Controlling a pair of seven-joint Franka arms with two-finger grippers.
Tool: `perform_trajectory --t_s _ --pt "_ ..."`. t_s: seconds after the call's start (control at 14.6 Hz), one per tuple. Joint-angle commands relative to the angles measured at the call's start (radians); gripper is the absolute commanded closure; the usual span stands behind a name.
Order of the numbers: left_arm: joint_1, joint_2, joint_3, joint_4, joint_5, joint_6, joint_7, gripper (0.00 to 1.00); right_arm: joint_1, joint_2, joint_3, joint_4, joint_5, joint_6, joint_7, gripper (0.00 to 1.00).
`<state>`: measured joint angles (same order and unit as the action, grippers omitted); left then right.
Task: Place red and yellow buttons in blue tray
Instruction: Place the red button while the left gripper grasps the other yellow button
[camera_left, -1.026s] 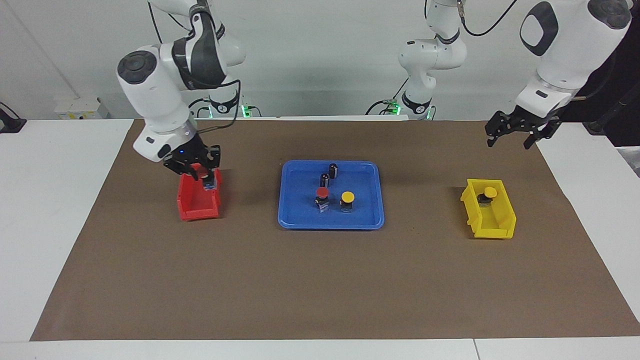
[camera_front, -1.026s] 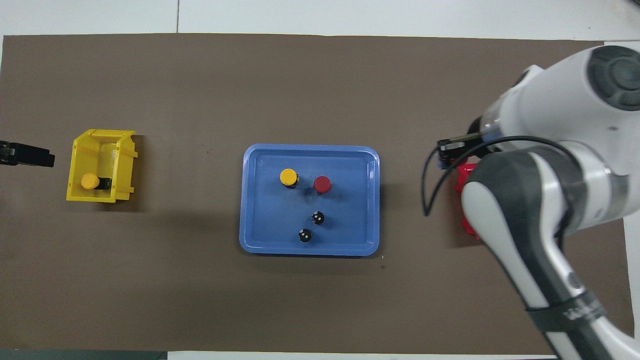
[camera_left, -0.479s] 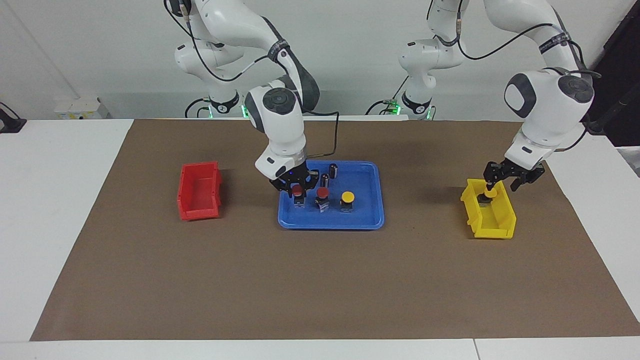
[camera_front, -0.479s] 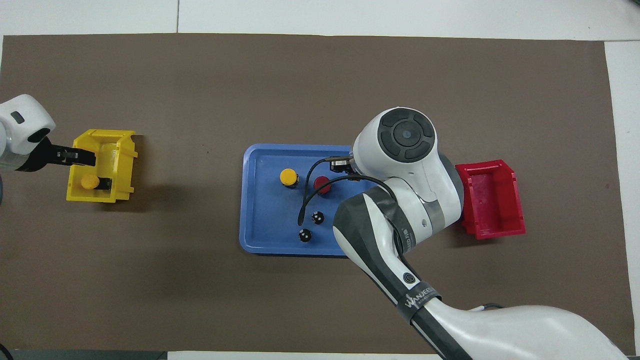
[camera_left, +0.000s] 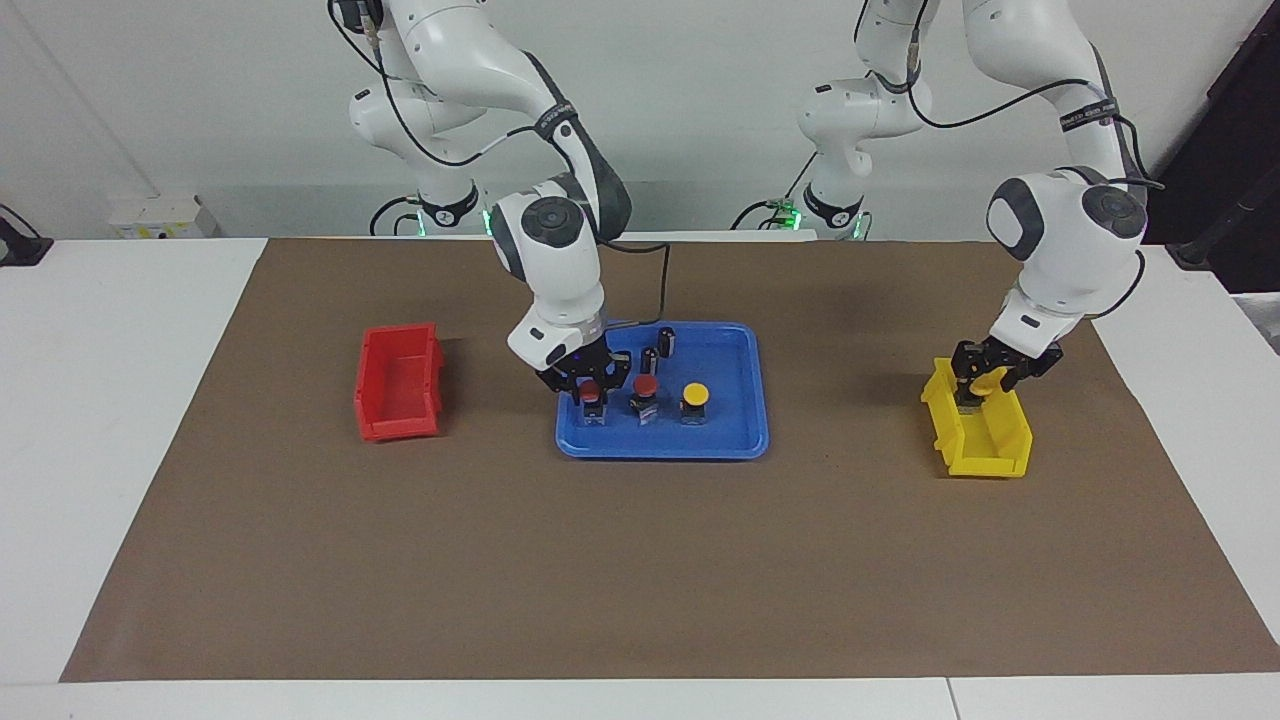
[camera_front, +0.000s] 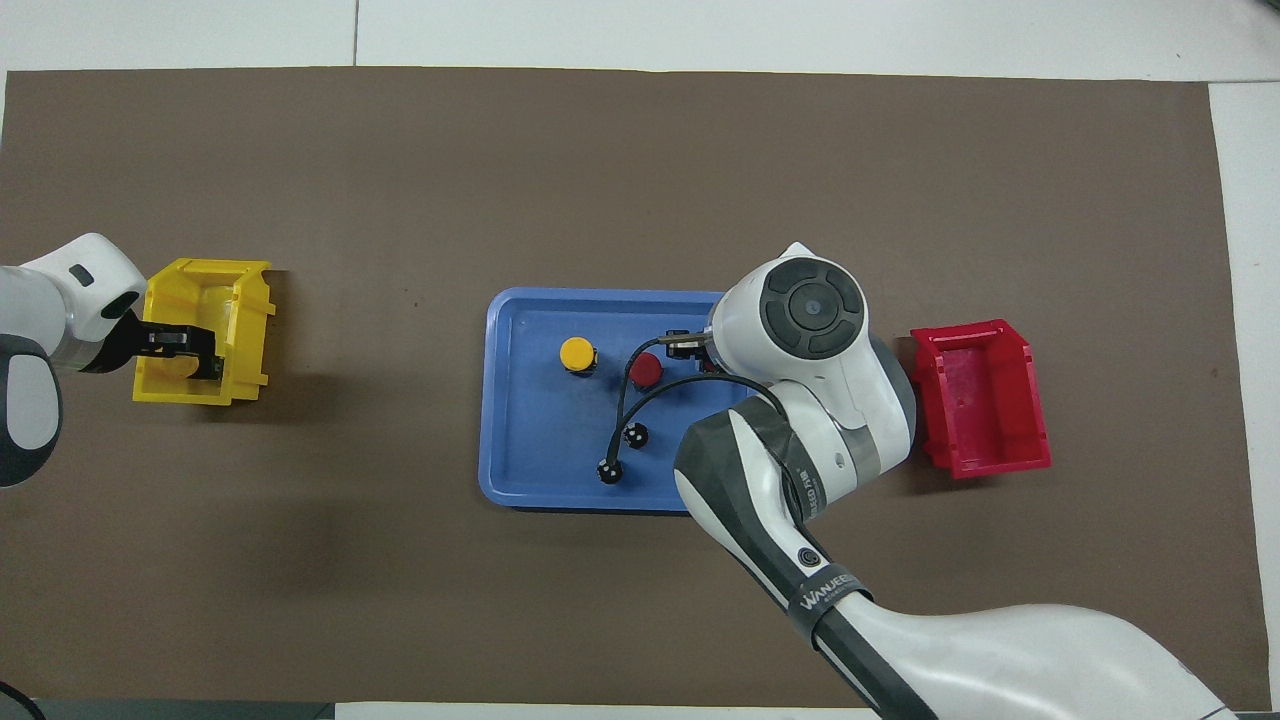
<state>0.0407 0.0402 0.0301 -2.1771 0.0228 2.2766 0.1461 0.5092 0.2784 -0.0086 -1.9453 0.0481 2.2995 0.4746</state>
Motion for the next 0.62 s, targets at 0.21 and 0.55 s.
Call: perform_trajectory --t_s 0.21,0.55 --pt "0.010 -0.013 -0.007 -0.044 0.002 0.053 -0.095 0.29 -0.095 -0.056 -0.011 0.184 -0.019 -0.231 -0.013 0.00" --pt "0.011 0.006 -0.007 -0.046 0.002 0.081 -0.100 0.30 -0.315 -0.192 -0.014 0.359 -0.054 -0.602 -0.190 0.00"
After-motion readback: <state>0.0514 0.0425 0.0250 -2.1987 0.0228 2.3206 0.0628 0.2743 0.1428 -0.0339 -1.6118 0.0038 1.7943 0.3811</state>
